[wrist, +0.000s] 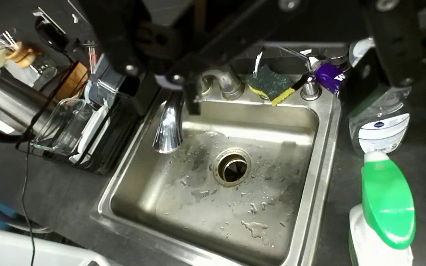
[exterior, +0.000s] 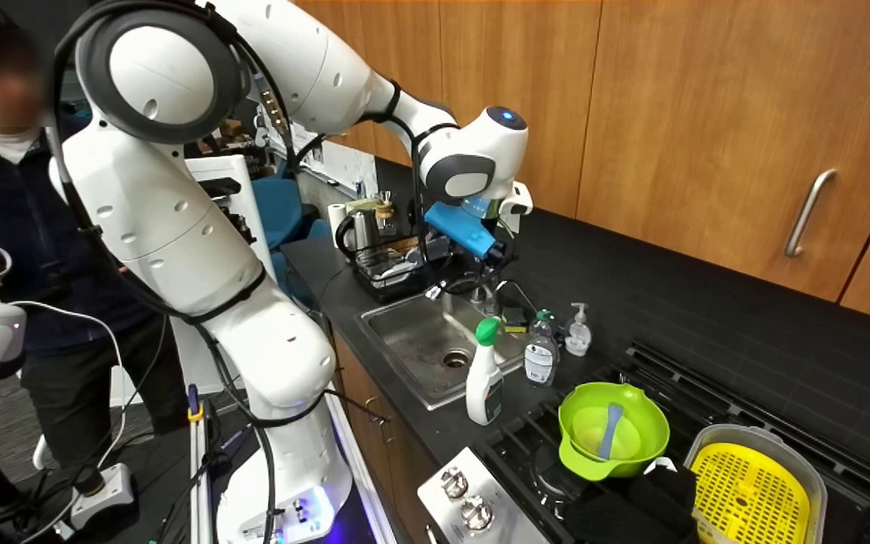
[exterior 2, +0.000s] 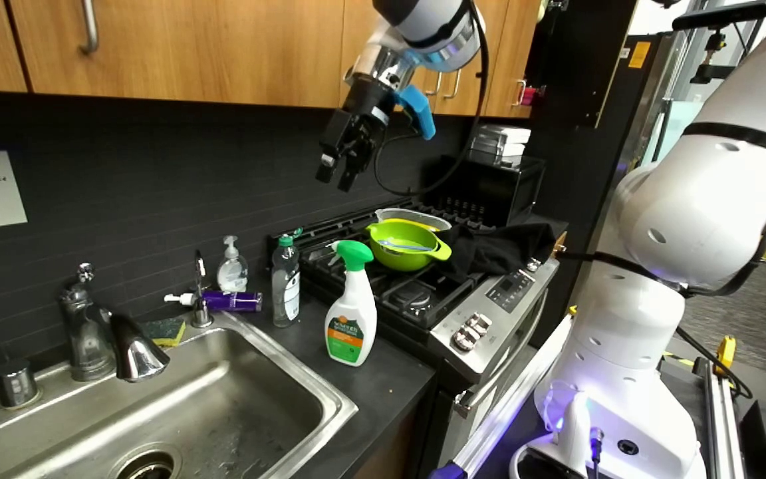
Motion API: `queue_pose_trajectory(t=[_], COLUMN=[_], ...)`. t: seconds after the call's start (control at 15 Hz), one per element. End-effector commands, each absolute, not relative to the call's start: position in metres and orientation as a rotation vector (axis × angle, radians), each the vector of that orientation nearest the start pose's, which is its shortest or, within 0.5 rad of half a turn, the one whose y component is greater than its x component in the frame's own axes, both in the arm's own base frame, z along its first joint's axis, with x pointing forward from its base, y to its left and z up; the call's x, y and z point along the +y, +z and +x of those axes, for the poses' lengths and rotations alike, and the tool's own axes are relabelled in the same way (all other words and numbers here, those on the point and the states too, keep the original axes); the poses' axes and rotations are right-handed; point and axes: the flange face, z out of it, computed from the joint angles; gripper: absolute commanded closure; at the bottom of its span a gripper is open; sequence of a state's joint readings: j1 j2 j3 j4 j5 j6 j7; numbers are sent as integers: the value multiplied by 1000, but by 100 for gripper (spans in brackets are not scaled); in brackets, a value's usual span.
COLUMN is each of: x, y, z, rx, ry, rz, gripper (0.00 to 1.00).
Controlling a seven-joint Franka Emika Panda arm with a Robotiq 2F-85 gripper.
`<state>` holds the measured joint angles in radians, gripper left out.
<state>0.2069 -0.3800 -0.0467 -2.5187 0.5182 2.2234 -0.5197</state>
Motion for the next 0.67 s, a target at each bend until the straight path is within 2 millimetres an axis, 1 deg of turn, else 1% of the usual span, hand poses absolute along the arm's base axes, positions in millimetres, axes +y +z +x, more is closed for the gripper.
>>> queue_pose_trajectory(t=[0.0, 0.13, 0.33, 0.6], x=[103, 108, 110, 103], y=[420, 414, 406, 406], z=[401, 397, 389, 382], rx=[-430, -322, -182, -68], ry=[-277, -279, -283, -258], rz=[-2723, -2804, -2925, -3058], gripper=[2, 0, 0, 0])
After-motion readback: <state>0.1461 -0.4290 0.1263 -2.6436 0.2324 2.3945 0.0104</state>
